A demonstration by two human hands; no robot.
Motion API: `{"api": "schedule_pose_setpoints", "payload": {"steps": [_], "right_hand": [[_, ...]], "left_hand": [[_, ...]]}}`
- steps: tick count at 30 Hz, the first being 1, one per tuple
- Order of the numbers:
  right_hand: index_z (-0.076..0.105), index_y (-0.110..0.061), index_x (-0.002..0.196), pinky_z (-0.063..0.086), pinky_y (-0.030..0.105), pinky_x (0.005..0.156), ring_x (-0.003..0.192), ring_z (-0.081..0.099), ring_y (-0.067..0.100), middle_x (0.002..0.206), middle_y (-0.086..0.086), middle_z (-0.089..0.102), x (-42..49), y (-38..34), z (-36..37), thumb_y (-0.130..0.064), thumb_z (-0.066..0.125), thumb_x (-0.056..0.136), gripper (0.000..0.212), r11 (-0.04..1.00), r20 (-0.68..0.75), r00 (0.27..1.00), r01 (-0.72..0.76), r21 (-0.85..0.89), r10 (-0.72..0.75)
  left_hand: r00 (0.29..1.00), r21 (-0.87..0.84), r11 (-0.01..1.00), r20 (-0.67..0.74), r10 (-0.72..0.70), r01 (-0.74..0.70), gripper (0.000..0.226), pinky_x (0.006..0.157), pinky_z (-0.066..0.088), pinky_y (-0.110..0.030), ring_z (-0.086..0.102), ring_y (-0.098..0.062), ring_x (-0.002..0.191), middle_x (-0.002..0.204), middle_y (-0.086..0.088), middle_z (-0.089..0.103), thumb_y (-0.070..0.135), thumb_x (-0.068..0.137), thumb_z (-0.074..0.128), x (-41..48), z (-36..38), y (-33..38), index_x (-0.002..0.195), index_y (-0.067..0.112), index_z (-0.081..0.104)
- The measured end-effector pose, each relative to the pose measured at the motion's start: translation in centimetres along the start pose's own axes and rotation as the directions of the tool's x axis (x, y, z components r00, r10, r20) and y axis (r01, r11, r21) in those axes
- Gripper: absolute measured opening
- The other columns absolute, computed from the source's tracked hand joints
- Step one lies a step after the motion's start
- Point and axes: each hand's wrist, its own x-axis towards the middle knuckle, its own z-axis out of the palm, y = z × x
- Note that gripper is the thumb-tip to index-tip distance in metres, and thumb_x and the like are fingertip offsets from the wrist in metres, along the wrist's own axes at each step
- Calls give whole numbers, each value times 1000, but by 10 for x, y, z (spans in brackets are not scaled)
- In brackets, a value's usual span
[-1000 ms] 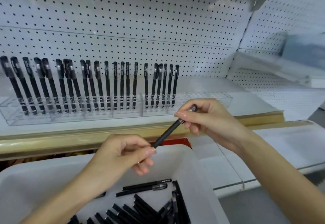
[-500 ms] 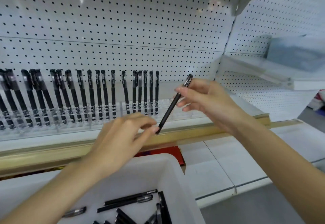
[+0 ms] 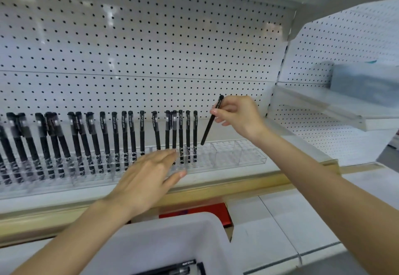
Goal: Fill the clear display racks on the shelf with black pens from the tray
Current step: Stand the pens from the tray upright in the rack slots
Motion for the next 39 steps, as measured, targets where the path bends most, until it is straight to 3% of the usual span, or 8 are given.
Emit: {"api": "schedule_pose_setpoints", "payload": {"steps": [10, 14, 19, 23, 29, 33, 36, 39], "right_hand": [[62, -11, 69, 56, 20, 60, 55, 66, 4, 59, -4, 66, 8, 10, 12, -18, 73, 84, 20, 990, 200, 979, -14, -142, 42], [63, -3, 75, 57, 24, 66, 56, 65, 6, 68, 7, 68, 17, 7, 11, -17, 72, 85, 20, 988, 239, 968, -49, -143, 82], [63, -2, 76, 57, 21, 63, 58, 66, 6, 81, 20, 70, 30, 1, 8, -15, 71, 86, 17, 981, 357, 926, -55, -187, 120], [63, -1, 73, 55, 18, 60, 59, 68, 7, 78, 18, 70, 35, 0, 8, -14, 71, 85, 19, 973, 384, 911, -63, -224, 147], [57, -9, 64, 57, 23, 66, 67, 69, 15, 74, 13, 69, 32, 6, 13, -13, 73, 84, 26, 963, 393, 902, -82, -258, 182], [63, -8, 81, 58, 28, 74, 73, 69, 18, 87, 15, 70, 26, 7, 11, -18, 74, 83, 15, 959, 388, 899, -101, -266, 202], [62, -5, 111, 58, 32, 79, 80, 68, 19, 96, 8, 68, 19, 6, 6, -28, 74, 83, 39, 928, 353, 903, -113, -354, 245], [59, -12, 108, 57, 36, 80, 82, 66, 19, 99, 1, 63, 2, -7, -5, -37, 72, 83, 38, 916, 256, 953, -47, -399, 161]], "left_hand": [[999, -2, 1000, 28, 27, -27, 71, 107, 0, -18, 14, -8, 146, 159, 12, 13, 64, 92, 28, 4, 0, -5, 153, 28, 16], [999, -3, 1000, 31, 28, -28, 72, 115, 4, -23, 13, -8, 146, 160, 12, 12, 63, 92, 30, 4, 1, -6, 153, 28, 15], [999, -11, 999, 22, 33, -32, 71, 113, 4, -20, 14, -8, 146, 160, 11, 14, 63, 92, 32, 5, 2, -7, 152, 27, 18], [999, -11, 999, 19, 39, -39, 71, 106, 0, -16, 14, -8, 146, 160, 11, 13, 63, 93, 33, 6, 2, -7, 152, 27, 17], [998, -10, 999, 41, 38, -38, 72, 115, 7, -21, 15, -8, 146, 160, 11, 14, 63, 92, 33, 6, 1, -8, 152, 27, 19], [998, 4, 999, 48, 44, -44, 71, 115, 12, -23, 18, -9, 145, 160, 11, 15, 63, 93, 32, 7, -2, -7, 152, 26, 19], [997, -56, 998, 67, 40, -36, 70, 115, 13, -23, 18, -9, 145, 159, 11, 15, 61, 93, 32, 6, -5, -7, 152, 25, 20], [996, -129, 988, 18, 86, -83, 71, 113, 7, -19, 15, -5, 144, 159, 13, 15, 62, 91, 30, -3, -8, -7, 153, 27, 19]]}}
